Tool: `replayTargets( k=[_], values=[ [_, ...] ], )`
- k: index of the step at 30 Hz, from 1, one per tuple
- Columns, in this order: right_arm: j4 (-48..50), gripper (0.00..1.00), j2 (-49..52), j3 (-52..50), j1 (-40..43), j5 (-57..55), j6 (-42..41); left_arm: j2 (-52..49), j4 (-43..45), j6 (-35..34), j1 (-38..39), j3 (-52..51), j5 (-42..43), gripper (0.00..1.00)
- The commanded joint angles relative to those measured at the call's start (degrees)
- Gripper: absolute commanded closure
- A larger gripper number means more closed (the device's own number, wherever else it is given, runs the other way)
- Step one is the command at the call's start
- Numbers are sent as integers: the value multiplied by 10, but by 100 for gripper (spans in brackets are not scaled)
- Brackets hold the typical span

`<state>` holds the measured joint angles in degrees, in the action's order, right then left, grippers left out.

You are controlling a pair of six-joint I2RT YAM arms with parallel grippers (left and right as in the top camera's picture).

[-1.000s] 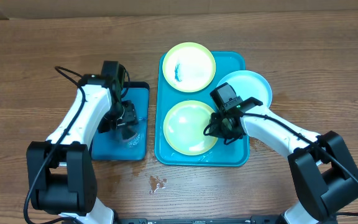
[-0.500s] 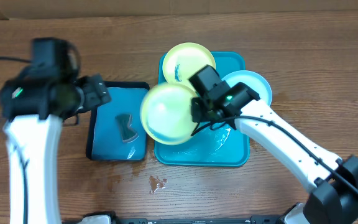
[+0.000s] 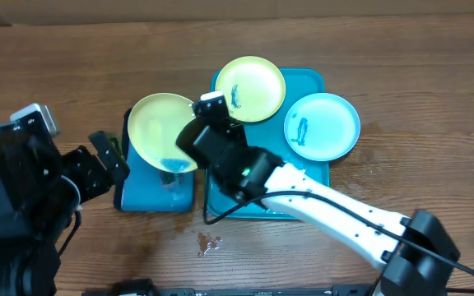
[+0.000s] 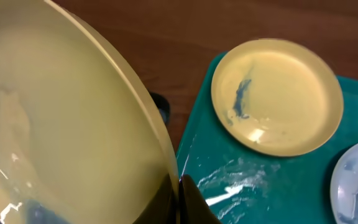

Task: Clean dirty plates on tray and stack at the side
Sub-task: 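Grasp the lower yellow plate rim with the right gripper and lift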

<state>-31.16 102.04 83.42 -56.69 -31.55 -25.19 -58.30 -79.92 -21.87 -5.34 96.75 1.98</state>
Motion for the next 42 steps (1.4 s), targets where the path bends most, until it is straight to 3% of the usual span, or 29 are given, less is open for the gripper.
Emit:
replayTargets(
  k=[1,15,42],
  values=[
    [25,96,-2,9,-24,-134,5,4,-5,13,-2,7,8,0],
    [125,96,-2,9,-110,-329,212,-5,-13,13,-2,7,8,0],
    [127,96,-2,9,-131,-359,212,-5,-13,13,-2,7,8,0]
  ],
)
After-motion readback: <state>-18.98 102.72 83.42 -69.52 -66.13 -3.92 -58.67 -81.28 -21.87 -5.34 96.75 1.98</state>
